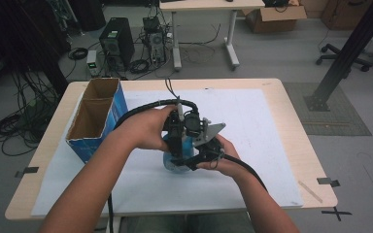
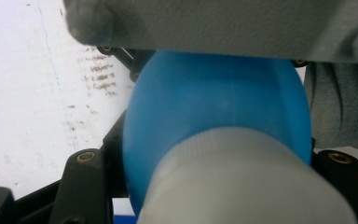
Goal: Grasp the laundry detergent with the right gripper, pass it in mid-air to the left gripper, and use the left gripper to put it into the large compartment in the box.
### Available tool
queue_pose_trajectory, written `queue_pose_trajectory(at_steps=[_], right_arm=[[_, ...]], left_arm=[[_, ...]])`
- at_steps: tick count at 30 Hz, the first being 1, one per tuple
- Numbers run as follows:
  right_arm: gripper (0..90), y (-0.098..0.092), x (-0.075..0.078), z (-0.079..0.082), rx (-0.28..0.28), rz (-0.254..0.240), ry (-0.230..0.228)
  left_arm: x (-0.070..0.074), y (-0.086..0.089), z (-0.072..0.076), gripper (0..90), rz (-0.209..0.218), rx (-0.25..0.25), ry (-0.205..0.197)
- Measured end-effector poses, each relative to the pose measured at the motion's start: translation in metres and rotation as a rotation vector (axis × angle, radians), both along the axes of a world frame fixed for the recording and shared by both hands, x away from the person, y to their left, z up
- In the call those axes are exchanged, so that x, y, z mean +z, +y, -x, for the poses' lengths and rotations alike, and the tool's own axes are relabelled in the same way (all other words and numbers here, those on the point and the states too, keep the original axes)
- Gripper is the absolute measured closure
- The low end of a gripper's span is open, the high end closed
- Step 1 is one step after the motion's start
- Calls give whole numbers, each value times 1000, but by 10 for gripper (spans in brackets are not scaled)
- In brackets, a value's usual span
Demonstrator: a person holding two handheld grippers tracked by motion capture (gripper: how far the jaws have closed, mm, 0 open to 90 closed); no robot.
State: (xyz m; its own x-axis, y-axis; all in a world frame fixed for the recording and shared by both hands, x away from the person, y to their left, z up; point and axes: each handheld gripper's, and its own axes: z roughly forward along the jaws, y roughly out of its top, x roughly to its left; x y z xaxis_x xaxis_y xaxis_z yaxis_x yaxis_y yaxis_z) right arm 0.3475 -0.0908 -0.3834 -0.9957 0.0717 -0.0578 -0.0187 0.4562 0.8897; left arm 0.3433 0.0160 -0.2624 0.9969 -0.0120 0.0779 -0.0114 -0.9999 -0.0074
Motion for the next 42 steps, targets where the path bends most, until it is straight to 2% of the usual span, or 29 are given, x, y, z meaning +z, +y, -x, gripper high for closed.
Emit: queue_pose_trajectory(at_steps=[10,18,21,26,33,36,42], right_arm=[[421,-1,0,-1,0,-13,-4],[293,-4,-2,-1,-12,-52,50],[209,-7,-7,-3,-25,-62,71],[153,-10,-9,-4,-24,-73,87],[125,-14,-10,-6,-23,-71,101],[68,-15,-11,-7,-27,-64,112],[28,-17,-12,-8,-11,-59,145]], left_arm=[[2,1,0,399,12,6,3],[2,1,-2,399,6,7,-2],[3,1,-2,399,11,19,-2],[5,1,-4,398,8,27,2],[6,0,-6,398,7,42,6],[7,-1,-7,398,8,46,10],[11,-2,-9,397,8,87,24]])
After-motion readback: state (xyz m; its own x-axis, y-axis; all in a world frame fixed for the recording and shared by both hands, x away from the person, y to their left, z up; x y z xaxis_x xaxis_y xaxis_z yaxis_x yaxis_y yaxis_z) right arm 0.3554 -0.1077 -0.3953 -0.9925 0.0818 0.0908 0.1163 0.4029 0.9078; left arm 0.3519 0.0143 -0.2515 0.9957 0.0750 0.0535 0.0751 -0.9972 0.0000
